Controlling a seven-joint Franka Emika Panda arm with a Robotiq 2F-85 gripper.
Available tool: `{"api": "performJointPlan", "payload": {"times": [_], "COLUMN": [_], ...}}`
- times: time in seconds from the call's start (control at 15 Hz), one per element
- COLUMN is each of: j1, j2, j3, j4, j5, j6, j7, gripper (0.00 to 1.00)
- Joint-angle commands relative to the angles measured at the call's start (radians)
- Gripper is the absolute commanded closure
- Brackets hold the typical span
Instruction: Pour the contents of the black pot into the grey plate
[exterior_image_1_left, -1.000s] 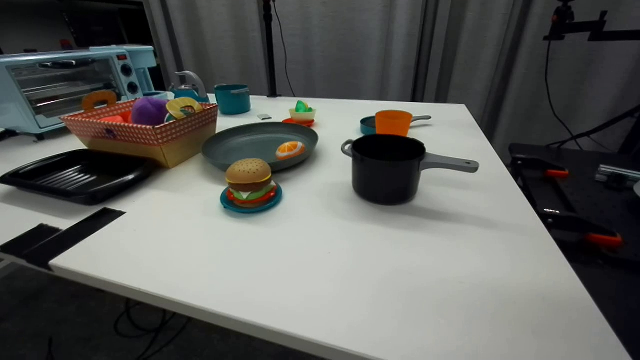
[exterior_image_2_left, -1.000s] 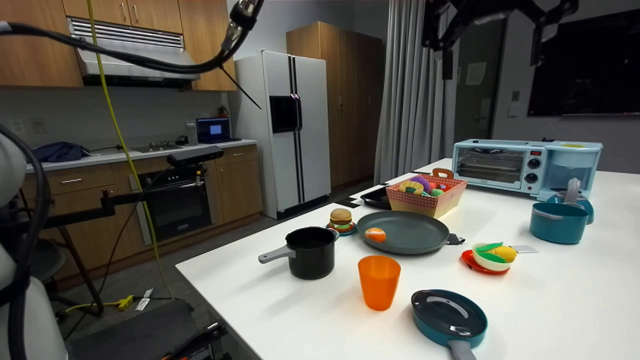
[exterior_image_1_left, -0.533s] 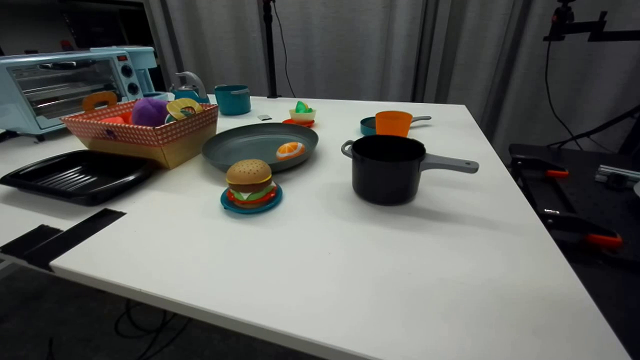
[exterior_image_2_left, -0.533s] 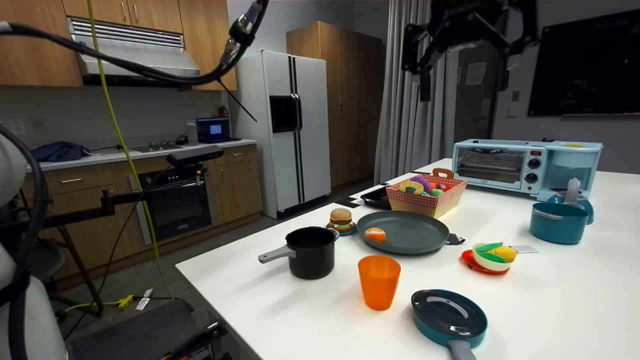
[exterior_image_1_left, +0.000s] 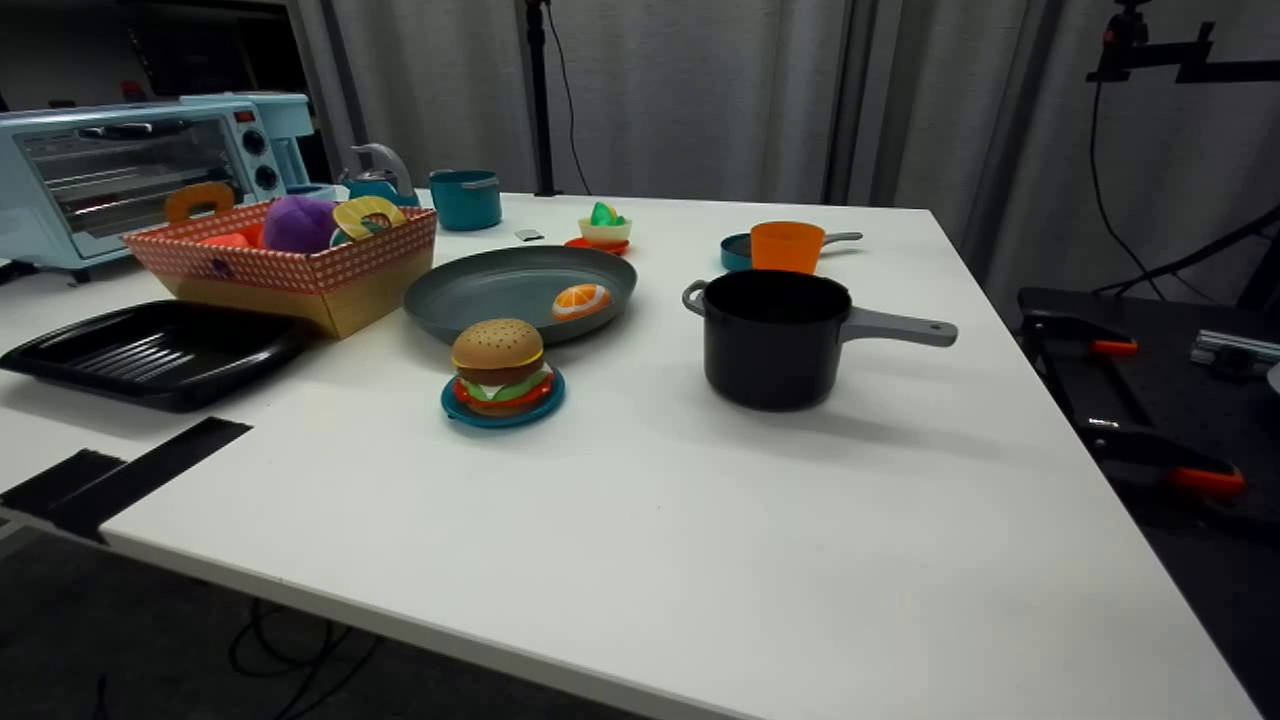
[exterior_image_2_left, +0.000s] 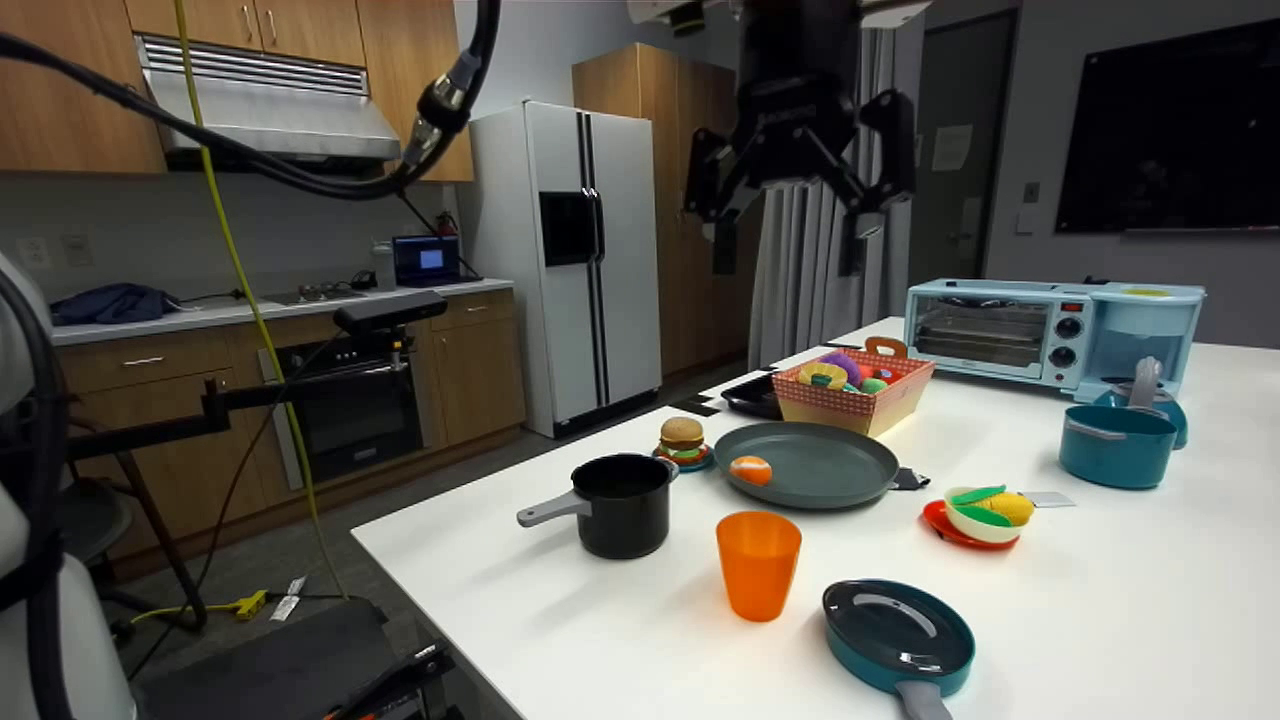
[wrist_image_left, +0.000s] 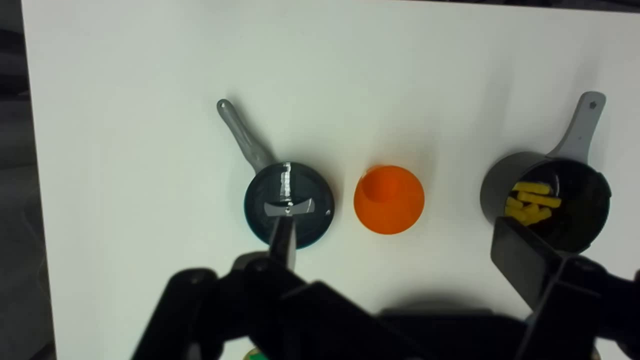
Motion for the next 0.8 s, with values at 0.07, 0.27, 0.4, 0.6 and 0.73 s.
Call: {"api": "performJointPlan", "payload": {"times": [0.07,0.27,0.4,0.6,0.73], "j1": [0.044,0.083,0.110,0.137,0.148], "j2": [-0.102,-0.097,-0.078,-0.037,-0.011], "j3": [0.032,0.056,0.075,0.098,0.108], "j4": [-0.144,-0.185,-0.202,-0.207,-0.208], "j5": [0.023,0.050,0.073,0.116,0.139], "j6": [-0.025,-0.028,-0.013,-0.009,0.000], "j7": [-0.022,-0.032,-0.027,-0.010,-0.006], "gripper": [0.00,0.00,0.00,0.00,0.00]}}
